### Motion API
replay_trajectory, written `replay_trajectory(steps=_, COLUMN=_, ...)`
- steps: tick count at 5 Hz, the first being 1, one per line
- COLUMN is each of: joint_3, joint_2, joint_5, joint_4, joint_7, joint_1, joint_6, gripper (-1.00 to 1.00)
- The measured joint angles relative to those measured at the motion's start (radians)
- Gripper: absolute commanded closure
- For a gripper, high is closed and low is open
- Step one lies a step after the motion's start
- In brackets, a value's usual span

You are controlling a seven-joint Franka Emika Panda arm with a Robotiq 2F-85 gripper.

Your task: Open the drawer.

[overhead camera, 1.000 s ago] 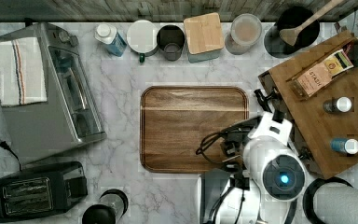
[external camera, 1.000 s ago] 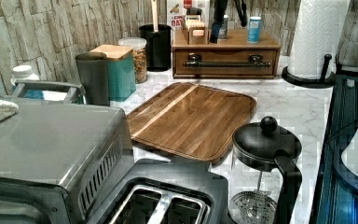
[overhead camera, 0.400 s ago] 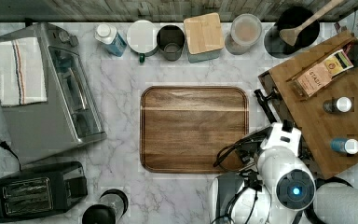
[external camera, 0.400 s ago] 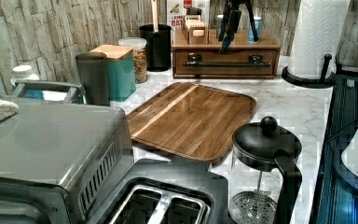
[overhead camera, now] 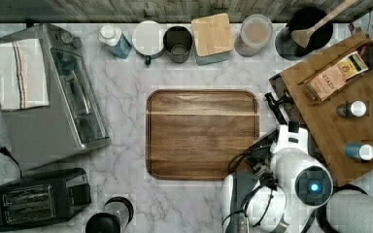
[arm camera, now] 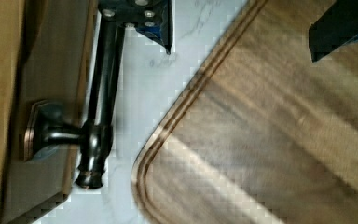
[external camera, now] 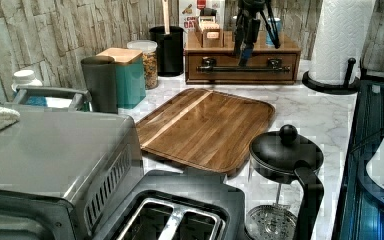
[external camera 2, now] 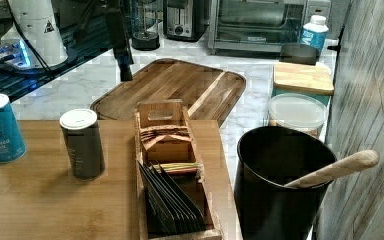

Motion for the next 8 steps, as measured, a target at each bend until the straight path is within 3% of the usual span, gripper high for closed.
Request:
replay_trajectory(steps=2, joint_3=-0.114, joint_2=0.116, joint_5=0.205, joint_4=0.074, joint_7=-0.171, joint_1=0.002, joint_6=-0.015, gripper=-1.00)
replay_trajectory(steps=3, joint_3=-0.126, joint_2=0.145, joint_5=0.219, joint_4=0.082, joint_7=-0.173, joint_1=-0.023, joint_6=0.014, gripper=-1.00)
replay_trajectory(steps=5, joint_3=-0.121, joint_2=0.193, joint_5=0.342, joint_4=0.090, joint_7=-0.302, joint_1=-0.019, joint_6=0.139, gripper=-1.00)
replay_trajectory(steps=7, joint_3=-0.118, joint_2=0.258, joint_5=0.381, joint_4=0.078, joint_7=-0.341, joint_1=0.000, joint_6=0.202, gripper=-1.00)
replay_trajectory(steps=8, joint_3=-0.083, joint_2=0.262, joint_5=0.503, joint_4=0.070, joint_7=-0.372, joint_1=-0.012, joint_6=0.310, gripper=-1.00)
